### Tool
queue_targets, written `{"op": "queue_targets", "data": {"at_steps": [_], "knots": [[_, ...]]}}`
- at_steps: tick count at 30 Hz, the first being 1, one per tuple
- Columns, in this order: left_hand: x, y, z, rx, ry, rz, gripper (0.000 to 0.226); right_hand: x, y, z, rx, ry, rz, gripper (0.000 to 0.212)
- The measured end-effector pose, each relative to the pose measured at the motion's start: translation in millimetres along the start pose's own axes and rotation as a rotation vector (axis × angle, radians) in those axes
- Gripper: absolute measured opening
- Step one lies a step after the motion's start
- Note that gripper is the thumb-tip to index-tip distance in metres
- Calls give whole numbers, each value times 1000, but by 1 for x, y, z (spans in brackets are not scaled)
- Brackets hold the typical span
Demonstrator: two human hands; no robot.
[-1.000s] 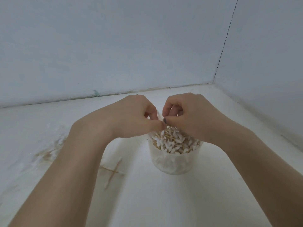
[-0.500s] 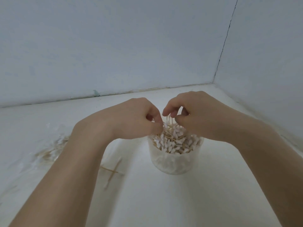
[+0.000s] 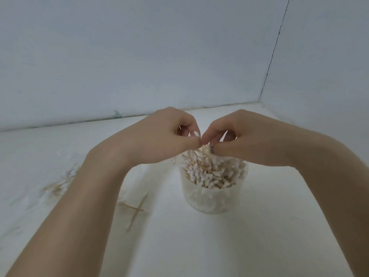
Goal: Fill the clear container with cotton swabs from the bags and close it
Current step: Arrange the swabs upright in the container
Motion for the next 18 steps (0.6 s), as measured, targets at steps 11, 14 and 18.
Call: {"op": "queue_targets", "data": {"at_steps": [11,14,18], "knots": [[-1,-8,3,-41,-34,-5,21,5,3,-5,-14,29,-124,11],[7,-16,4,-119,-113,-101,11,-3,0,-3,-48,92,-159,8],[16,-13,-1,-110,-137,-132,7,-10,-8,0,-89,142,-192,11]]}}
Point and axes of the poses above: each hand's wrist, its own z-axis away from the middle knuckle, its own x-axis out of the palm, y = z × x, the point moved 9 cm from there along -z, towards the middle knuckle, and after that the axes turned 8 degrees about -y, right-handed, at the moved point
